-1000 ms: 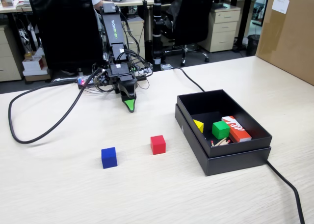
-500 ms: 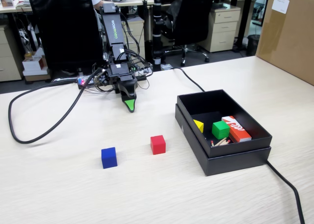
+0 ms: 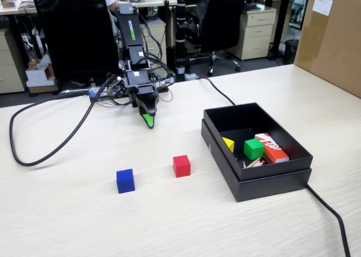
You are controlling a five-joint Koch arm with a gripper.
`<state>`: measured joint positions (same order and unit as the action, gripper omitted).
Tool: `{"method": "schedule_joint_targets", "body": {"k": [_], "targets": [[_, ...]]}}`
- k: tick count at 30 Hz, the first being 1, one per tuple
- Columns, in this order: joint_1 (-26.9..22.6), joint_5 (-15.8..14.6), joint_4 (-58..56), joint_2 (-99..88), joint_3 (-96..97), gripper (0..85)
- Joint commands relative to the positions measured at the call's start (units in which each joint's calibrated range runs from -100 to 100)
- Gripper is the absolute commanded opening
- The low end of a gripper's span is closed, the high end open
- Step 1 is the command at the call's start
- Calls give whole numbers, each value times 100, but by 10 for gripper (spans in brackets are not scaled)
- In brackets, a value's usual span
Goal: Put the red cube on top of the blue cube
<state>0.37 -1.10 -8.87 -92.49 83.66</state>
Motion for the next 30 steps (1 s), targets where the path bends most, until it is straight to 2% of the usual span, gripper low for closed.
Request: {"method": "schedule_joint_targets", "body": {"k": [1,4,8,14,16,23,30], "targets": [[-20,-39,-1036,64,-995,477],[-93,-137,-2012,328,-1983,476],[-176,-200,-2772,924,-3298,472],[-298,-200,-2884,2210,-4767,471],[-322,-205,-3057,2795,-5420,447],[-347,-308,-3809,4677,-7369,445],[-283,-347,-3930,6099,-8266,445]]}}
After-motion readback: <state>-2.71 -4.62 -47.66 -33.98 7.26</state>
